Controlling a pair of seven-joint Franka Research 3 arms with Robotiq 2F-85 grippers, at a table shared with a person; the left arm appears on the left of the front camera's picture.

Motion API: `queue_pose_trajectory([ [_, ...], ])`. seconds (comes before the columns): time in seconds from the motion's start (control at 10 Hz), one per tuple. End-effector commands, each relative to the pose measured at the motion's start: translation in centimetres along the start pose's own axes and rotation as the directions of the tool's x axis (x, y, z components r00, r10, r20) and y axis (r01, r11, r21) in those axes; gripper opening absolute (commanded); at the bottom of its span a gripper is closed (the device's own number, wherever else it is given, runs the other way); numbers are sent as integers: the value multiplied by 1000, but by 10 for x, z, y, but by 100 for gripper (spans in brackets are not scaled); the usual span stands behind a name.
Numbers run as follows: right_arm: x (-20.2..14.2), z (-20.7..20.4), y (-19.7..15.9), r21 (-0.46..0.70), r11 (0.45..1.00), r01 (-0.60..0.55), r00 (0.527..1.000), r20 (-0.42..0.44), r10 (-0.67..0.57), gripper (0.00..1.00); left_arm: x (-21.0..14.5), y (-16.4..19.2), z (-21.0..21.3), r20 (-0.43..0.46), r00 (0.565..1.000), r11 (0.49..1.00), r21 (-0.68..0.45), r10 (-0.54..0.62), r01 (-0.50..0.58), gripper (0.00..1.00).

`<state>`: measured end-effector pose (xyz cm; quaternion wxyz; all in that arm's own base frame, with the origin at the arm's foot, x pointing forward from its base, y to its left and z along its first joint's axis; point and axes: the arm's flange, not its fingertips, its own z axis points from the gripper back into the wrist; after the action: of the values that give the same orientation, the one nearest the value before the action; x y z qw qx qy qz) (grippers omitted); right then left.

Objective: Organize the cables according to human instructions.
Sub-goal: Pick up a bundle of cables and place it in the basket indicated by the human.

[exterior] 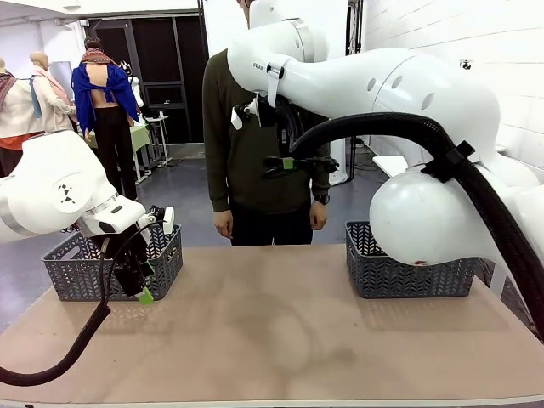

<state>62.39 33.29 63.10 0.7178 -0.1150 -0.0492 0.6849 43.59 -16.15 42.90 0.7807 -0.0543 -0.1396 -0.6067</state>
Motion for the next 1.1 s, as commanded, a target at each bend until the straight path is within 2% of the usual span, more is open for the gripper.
queue_pose_trajectory([
  [0.0, -41, -24, 76, 75, 996, -56, 997, -39, 59, 0, 1, 0, 2, -9, 1000, 1000, 1, 0, 0, 100],
  [0.2, -48, -22, 80, 121, 989, -89, 993, -69, 98, 0, 1, 0, 2, -9, 1000, 1000, 1, 0, 0, 100],
  [0.3, -54, -21, 82, 104, 991, -80, 994, -64, 87, 0, 1, 0, 2, -9, 1000, 1000, 1, 0, 0, 100],
  [0.5, -72, -30, 73, -14, 999, 34, 995, -92, -35, 0, 1, 0, 2, -9, 1000, 1000, 1, 0, 0, 100],
  [1.0, -139, -62, 70, -147, 965, 219, 966, -107, -236, 0, 1, 0, 2, -9, 1000, 1000, 1, 0, 0, 100],
])
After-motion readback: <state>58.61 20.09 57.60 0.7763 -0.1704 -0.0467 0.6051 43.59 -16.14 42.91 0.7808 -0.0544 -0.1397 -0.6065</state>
